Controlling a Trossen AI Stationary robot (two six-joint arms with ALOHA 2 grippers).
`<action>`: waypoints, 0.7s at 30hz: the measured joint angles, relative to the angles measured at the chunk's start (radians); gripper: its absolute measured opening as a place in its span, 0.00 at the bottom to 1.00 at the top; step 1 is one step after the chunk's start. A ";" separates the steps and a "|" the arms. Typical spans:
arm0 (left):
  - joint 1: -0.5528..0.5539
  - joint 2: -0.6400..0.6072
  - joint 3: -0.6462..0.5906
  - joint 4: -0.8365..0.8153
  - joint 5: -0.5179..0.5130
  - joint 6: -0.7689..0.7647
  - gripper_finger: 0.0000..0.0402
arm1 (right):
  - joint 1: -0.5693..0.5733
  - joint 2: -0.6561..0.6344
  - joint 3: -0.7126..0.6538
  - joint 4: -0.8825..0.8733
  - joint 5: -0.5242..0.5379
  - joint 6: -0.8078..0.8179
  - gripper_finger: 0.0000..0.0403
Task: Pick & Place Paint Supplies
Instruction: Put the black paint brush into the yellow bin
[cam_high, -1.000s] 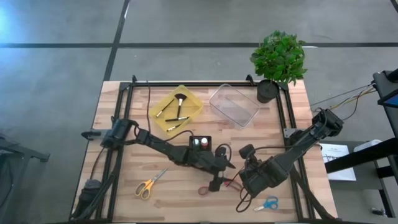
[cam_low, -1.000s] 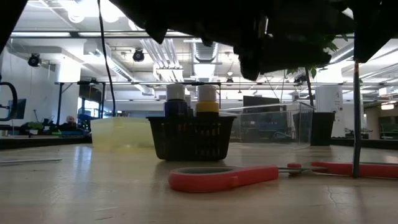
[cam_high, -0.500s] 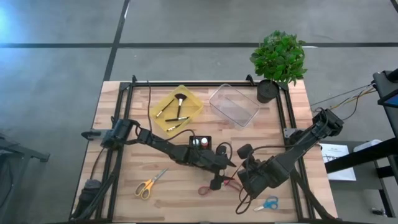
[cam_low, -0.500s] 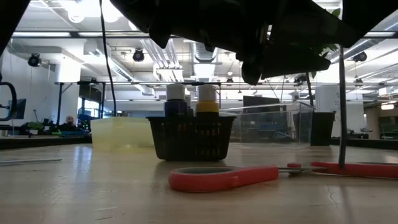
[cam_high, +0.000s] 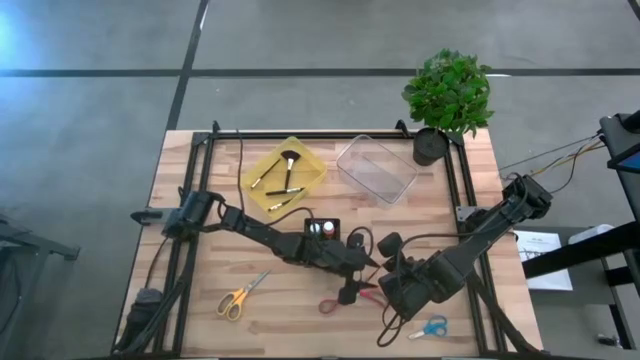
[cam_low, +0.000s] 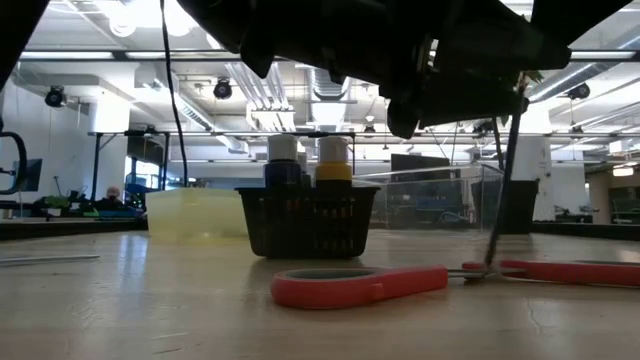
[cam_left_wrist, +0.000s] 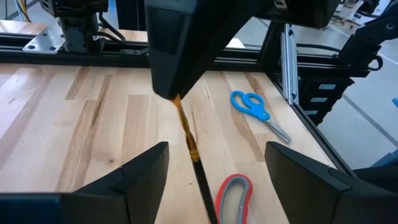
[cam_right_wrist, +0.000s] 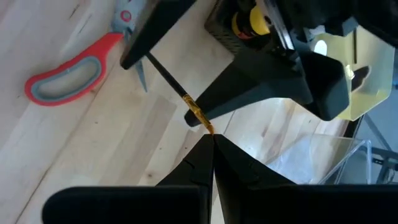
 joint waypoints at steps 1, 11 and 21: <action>0.000 0.000 0.000 0.000 0.000 0.000 0.67 | 0.000 0.000 0.000 0.000 0.004 0.000 0.02; 0.011 0.000 0.000 -0.004 0.012 0.000 0.19 | 0.000 0.000 0.000 0.005 0.006 0.002 0.02; 0.017 0.000 0.000 -0.004 0.045 -0.011 0.03 | 0.000 0.000 0.000 0.013 -0.039 0.024 0.02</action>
